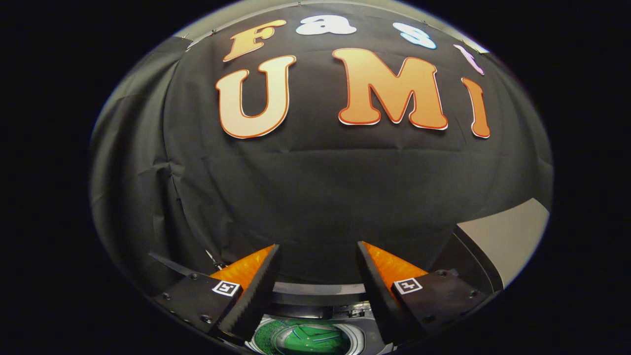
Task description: Put the clothes into the washing machine and then close the washing machine lid.
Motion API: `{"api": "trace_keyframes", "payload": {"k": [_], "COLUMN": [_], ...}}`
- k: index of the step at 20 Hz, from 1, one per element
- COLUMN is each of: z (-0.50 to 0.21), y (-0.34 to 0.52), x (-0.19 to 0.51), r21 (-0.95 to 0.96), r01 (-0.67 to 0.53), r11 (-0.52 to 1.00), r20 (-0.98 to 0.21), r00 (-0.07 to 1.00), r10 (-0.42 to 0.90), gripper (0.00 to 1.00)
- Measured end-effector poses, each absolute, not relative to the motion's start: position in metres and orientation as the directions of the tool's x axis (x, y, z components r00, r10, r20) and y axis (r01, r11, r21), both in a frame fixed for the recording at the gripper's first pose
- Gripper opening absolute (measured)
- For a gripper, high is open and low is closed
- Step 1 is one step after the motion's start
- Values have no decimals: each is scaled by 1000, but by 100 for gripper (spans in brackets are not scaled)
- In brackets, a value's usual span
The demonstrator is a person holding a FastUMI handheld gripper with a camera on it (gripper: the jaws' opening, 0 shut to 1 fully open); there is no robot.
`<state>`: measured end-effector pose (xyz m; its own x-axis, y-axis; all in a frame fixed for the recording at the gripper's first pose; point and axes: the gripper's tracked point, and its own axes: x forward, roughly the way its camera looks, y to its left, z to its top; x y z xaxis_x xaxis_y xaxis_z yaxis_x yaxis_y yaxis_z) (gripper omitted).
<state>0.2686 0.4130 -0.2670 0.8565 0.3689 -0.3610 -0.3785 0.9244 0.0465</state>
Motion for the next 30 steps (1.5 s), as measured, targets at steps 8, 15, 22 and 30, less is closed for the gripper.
{"api": "trace_keyframes", "payload": {"k": [8, 15, 22, 30], "z": [-275, -292, -360, -357], "y": [403, 390, 370, 370], "x": [233, 197, 151, 151], "r21": [39, 47, 79, 73], "r01": [-391, -410, -407, -394], "r11": [919, 911, 910, 916], "r20": [-332, -328, -458, -468], "r00": [863, 855, 796, 798], "r10": [381, 401, 395, 381], "gripper": [98, 98, 98, 97]}}
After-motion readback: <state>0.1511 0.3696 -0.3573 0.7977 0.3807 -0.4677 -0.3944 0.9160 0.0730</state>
